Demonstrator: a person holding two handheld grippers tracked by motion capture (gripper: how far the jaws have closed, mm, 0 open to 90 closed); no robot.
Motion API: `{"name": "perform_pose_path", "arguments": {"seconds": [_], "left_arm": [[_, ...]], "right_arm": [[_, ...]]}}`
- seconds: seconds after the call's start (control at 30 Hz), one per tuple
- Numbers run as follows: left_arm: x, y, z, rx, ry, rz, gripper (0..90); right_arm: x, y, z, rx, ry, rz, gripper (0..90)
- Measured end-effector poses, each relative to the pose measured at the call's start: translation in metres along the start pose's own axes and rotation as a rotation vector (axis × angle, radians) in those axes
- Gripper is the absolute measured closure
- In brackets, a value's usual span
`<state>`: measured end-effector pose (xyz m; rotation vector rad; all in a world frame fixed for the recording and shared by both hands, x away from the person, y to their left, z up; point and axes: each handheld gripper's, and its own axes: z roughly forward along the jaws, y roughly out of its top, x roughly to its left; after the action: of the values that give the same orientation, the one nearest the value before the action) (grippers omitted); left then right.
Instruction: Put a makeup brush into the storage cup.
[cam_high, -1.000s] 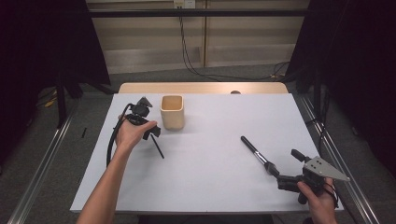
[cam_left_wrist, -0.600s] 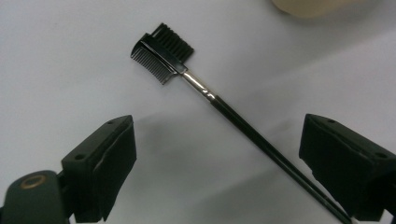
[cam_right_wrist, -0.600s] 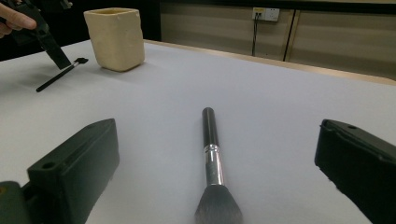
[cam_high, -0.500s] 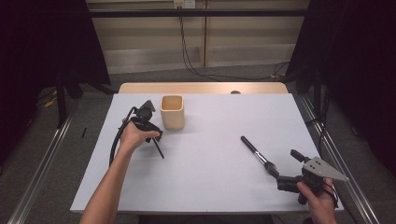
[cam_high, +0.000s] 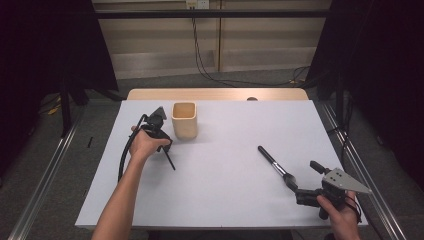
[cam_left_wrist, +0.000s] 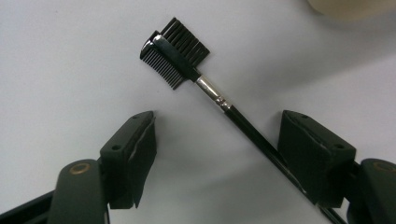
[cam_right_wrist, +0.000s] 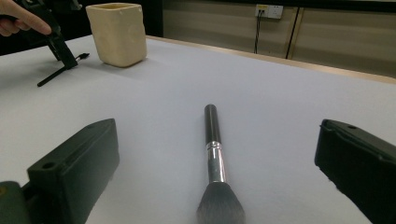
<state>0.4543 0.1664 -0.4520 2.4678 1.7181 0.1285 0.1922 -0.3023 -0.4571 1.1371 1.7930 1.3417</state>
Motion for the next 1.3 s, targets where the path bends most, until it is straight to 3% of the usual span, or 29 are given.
{"name": "perform_pose_path", "arguments": {"seconds": [0.1, 0.23, 0.27, 0.33, 0.4, 0.77, 0.87, 1.07, 1.13, 1.3], "left_arm": [[0.001, 0.002, 0.000, 0.017, -0.004, -0.015, 29.0], [-0.001, 0.006, 0.000, 0.052, 0.002, -0.064, 32.5], [-0.001, 0.006, -0.001, 0.059, 0.007, -0.078, 38.8], [0.000, 0.008, -0.002, 0.082, 0.007, -0.096, 42.1], [0.002, 0.008, -0.003, 0.088, 0.007, -0.118, 54.8], [0.004, 0.005, -0.005, 0.103, 0.007, -0.121, 76.4], [0.009, 0.004, -0.005, 0.097, -0.015, -0.156, 84.0], [0.009, 0.003, -0.005, 0.090, -0.006, -0.144, 86.0], [0.008, 0.002, -0.006, 0.083, 0.000, -0.112, 86.0], [0.014, -0.006, -0.007, 0.030, -0.047, -0.145, 86.1]], "right_arm": [[0.000, 0.000, 0.000, 0.008, 0.001, 0.001, 0.0], [0.000, -0.001, 0.000, 0.007, 0.003, 0.002, 0.0], [0.000, -0.001, 0.000, 0.006, 0.002, 0.003, 0.0], [0.000, -0.001, -0.001, 0.005, 0.003, 0.003, 0.0], [0.000, -0.001, -0.001, 0.009, 0.005, 0.004, 0.0], [0.000, -0.002, 0.000, 0.021, 0.012, 0.002, 0.0], [0.000, -0.002, 0.000, 0.024, 0.011, 0.003, 0.0], [0.000, -0.002, 0.000, 0.026, 0.012, 0.005, 0.0], [0.000, -0.002, 0.000, 0.027, 0.013, 0.005, 0.0], [0.000, -0.002, 0.000, 0.027, 0.013, 0.004, 0.0]]}}
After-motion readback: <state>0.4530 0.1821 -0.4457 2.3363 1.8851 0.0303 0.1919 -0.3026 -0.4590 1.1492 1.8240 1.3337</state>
